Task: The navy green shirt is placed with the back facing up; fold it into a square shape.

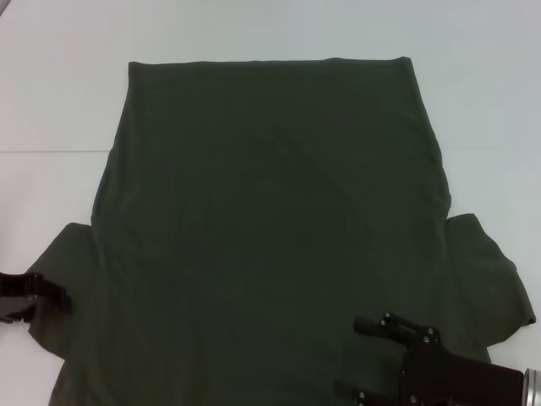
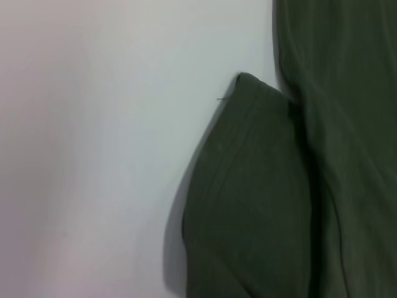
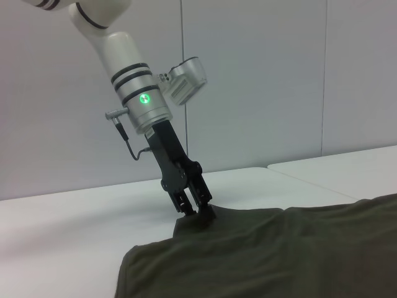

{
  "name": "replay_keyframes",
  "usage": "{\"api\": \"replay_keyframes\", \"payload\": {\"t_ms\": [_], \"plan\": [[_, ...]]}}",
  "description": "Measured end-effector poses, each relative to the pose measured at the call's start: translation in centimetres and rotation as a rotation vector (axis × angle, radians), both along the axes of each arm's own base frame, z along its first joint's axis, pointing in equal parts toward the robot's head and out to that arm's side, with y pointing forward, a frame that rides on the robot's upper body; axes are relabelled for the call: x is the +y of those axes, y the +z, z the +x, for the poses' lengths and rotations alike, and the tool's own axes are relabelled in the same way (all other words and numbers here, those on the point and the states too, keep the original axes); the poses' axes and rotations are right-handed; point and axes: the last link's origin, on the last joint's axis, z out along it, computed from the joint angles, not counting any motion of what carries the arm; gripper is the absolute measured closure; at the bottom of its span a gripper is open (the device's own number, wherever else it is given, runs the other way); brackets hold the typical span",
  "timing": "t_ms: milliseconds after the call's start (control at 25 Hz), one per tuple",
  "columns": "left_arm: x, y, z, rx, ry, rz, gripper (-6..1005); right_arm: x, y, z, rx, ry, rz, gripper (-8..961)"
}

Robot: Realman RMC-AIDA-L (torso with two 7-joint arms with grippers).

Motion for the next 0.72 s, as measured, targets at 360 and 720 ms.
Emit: {"api": "replay_keyframes", "payload": {"t_ms": [360,720], "plan": [[0.40,0.05,0.32,0.064,-0.034,-0.019,662,0.14,0.08,-0.07,0.002,0.001,0.002,56],[0.50,-0.08,0.50,0.079,-0.044,-0.034,853,0.30,0.12,-0.20,0.004,0.006,0.004,57]]}}
